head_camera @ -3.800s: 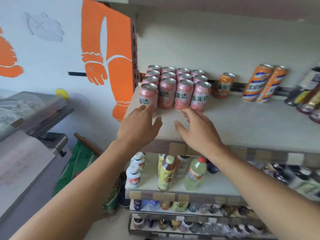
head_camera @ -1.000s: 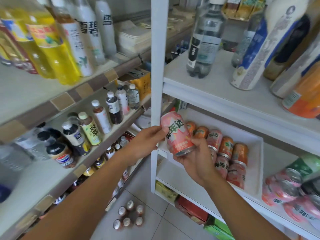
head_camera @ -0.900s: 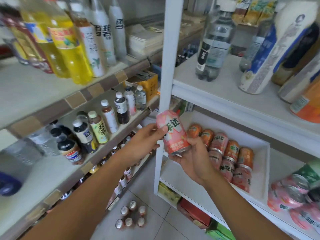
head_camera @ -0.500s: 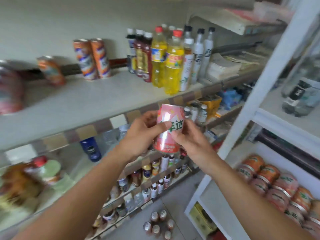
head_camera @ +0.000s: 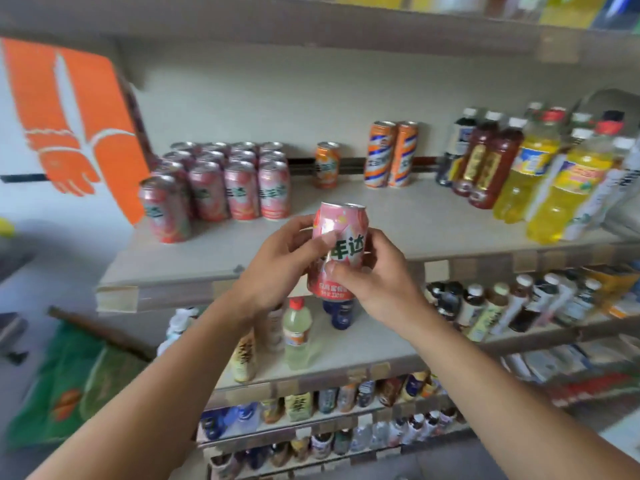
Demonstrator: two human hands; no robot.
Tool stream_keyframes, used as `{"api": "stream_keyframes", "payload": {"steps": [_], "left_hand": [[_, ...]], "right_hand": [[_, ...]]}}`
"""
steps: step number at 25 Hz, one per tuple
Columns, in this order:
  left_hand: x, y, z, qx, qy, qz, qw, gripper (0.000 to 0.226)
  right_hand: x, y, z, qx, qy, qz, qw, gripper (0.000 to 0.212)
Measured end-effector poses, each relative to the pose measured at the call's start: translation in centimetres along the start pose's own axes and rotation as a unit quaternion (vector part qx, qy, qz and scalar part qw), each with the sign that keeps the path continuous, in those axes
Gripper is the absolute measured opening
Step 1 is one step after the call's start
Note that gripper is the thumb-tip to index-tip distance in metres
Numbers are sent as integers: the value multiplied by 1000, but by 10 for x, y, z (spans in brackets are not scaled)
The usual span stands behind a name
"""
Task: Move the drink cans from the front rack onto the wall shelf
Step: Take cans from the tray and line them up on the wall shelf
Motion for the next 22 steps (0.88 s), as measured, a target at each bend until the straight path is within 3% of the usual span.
{"api": "stream_keyframes", "payload": {"steps": [3,6,10,22], "left_hand": [[-67,16,15,50,95,-175,979,33],[-126,31,30,80,198,-411,886,24],[-171,41,38,26,211,-538,815,34],[-206,33,7,2,203,-576,792,38]], "right_hand": [[44,-21,-12,-8,-7,14,1000,55],[86,-42,-30,-22,1,32,999,44],[131,-66,-63,-56,-11,74,996,52],[210,-63,-144,-77,-15,104,991,52]]}}
Point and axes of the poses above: each hand's wrist, its own z-axis away from the middle knuckle, its own x-axis out of the palm, y = z × x, the point moved 3 cm from there along -z, towards the middle knuckle, and after that the axes turned 15 degrees about z, right-handed, at the moved point
